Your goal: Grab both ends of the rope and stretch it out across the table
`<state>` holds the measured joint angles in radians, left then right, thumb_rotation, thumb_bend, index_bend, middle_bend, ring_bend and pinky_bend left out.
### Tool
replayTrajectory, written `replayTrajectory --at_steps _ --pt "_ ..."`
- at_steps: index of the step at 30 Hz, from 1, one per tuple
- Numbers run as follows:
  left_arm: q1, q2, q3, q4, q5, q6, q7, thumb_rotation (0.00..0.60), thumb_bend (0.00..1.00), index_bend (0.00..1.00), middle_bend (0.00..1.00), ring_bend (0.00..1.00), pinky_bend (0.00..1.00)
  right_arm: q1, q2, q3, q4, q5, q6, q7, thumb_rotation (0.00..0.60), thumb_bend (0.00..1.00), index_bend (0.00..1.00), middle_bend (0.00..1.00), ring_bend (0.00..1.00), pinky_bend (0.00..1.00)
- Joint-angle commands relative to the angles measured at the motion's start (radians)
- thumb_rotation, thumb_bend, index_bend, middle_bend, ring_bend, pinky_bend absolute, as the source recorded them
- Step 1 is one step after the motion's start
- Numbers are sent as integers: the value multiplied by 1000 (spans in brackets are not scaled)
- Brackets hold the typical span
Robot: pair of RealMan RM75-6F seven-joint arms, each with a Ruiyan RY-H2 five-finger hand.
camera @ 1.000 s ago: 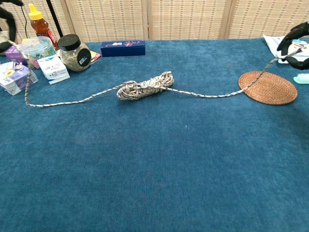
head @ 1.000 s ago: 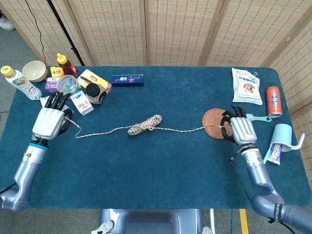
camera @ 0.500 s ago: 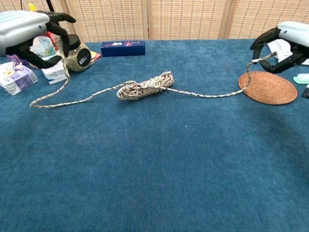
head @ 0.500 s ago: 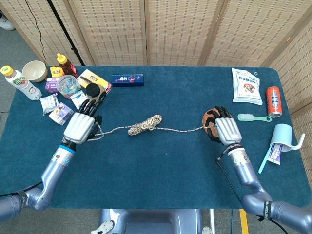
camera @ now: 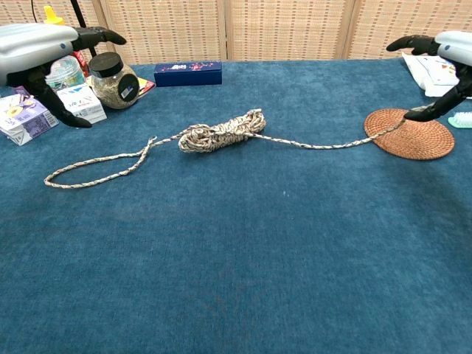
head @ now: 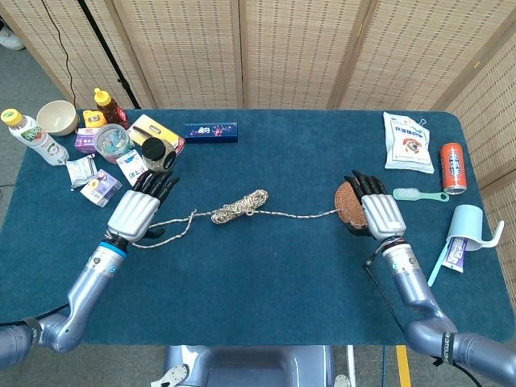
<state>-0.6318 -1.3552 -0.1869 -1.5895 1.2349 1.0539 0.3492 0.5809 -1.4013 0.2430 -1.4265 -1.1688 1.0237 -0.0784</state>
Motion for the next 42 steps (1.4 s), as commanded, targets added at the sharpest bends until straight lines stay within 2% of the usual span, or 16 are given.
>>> replayTrajectory --at_steps 1,16,19,22,26,38,42 --pt "22 31 8 -26 -4 17 -23 600 114 0 0 0 0 -9 14 -1 -3 -7 12 12 600 274 0 0 0 0" --pt "164 198 68 -48 11 128 -129 600 114 0 0 0 0 -74 120 -17 -16 -26 57 63 600 275 0 0 0 0" --pt "205 228 86 -53 18 165 -152 600 114 2 0 0 0 -95 130 -26 -17 -27 75 69 600 275 57 0 0 0" --pt "257 249 108 -55 34 219 -183 600 113 24 0 0 0 -125 138 -41 -10 -42 112 79 600 274 168 32 0 5" --pt "321 261 136 -48 52 285 -211 600 114 63 0 0 0 -172 144 -62 -7 -62 176 78 600 274 257 76 0 15" --pt "483 271 225 -39 154 452 -282 600 114 112 0 0 0 -310 196 -124 -114 -114 352 33 600 274 282 103 0 26" --pt "531 257 232 -24 165 509 -292 600 114 116 0 0 0 -358 200 -144 -150 -137 421 3 600 274 288 107 0 26"
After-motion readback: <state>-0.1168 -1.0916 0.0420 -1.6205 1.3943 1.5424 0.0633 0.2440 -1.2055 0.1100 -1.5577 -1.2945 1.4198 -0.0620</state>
